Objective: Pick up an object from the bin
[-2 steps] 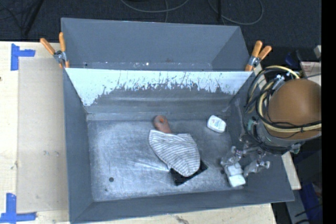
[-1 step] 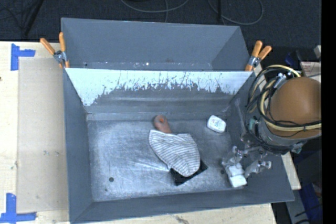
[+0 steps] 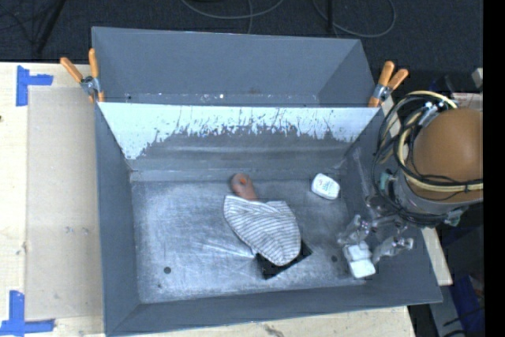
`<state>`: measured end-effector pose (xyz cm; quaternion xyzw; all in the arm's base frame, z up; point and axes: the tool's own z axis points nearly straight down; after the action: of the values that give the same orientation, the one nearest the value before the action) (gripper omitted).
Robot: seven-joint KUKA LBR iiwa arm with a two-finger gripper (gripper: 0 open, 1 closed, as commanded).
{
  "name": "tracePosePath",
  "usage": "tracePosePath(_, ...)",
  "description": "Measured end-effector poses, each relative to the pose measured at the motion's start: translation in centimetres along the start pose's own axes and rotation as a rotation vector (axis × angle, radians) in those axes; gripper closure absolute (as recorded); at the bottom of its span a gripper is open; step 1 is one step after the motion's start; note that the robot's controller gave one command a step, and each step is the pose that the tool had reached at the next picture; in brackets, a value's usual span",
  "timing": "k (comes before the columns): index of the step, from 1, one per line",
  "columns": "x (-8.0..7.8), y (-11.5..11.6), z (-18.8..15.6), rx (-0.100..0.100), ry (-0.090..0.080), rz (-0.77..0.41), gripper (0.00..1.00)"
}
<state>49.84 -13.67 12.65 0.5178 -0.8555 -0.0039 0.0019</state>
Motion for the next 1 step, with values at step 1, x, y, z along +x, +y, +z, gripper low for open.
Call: tracePosePath(1, -0.06, -0.20, -1.20, 0.009, -0.001, 0.001, 1.00)
